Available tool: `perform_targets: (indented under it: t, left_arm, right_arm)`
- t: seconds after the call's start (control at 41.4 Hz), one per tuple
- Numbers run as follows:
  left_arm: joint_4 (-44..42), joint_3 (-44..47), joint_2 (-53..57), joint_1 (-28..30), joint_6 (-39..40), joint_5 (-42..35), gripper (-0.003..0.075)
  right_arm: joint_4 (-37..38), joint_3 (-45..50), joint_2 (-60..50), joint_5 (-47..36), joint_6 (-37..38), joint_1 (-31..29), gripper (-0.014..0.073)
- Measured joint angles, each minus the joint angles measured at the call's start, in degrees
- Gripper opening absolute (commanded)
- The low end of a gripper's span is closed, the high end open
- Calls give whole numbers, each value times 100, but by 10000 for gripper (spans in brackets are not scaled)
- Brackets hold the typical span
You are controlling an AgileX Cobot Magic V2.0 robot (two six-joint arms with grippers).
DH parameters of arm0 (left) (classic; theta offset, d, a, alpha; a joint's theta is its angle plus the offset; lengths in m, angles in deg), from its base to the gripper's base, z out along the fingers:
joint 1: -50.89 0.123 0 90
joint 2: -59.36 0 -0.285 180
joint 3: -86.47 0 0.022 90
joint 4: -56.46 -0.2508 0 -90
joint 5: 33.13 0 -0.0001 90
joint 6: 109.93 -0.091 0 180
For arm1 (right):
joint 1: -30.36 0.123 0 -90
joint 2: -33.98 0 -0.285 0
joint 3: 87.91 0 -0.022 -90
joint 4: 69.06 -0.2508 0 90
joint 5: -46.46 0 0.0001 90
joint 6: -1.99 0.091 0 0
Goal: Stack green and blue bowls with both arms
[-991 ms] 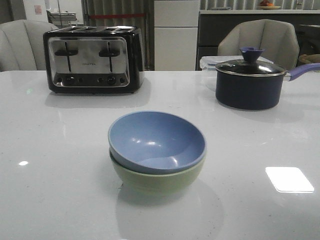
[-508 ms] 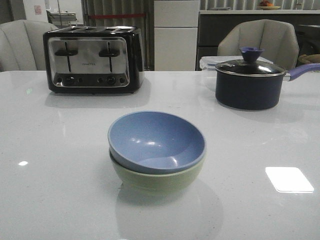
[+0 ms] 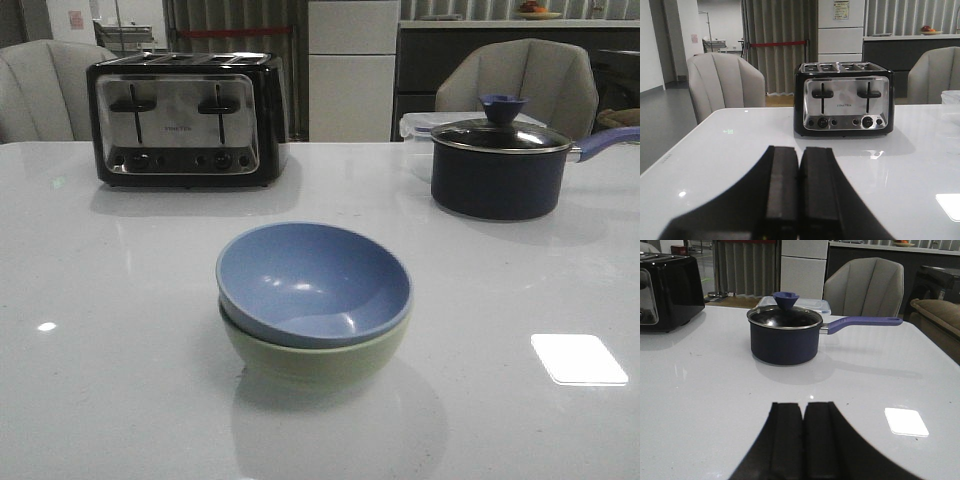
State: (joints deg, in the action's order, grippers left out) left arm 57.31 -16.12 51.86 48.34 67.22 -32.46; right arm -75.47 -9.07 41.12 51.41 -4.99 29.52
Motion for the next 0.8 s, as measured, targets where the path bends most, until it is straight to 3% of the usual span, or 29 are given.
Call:
perform_targets:
  t: [0.145, 0.363, 0.798]
  left_arm:
    - [0, 0, 0, 0, 0, 0, 93]
    - [0, 0, 0, 0, 0, 0, 93]
    - [10, 0, 0, 0, 0, 0, 93]
  right_arm:
    - [134, 0, 0, -150, 183, 0, 56]
    - [875, 0, 0, -425, 1192, 0, 56]
    - [972, 0, 0, -412, 1315, 0, 56]
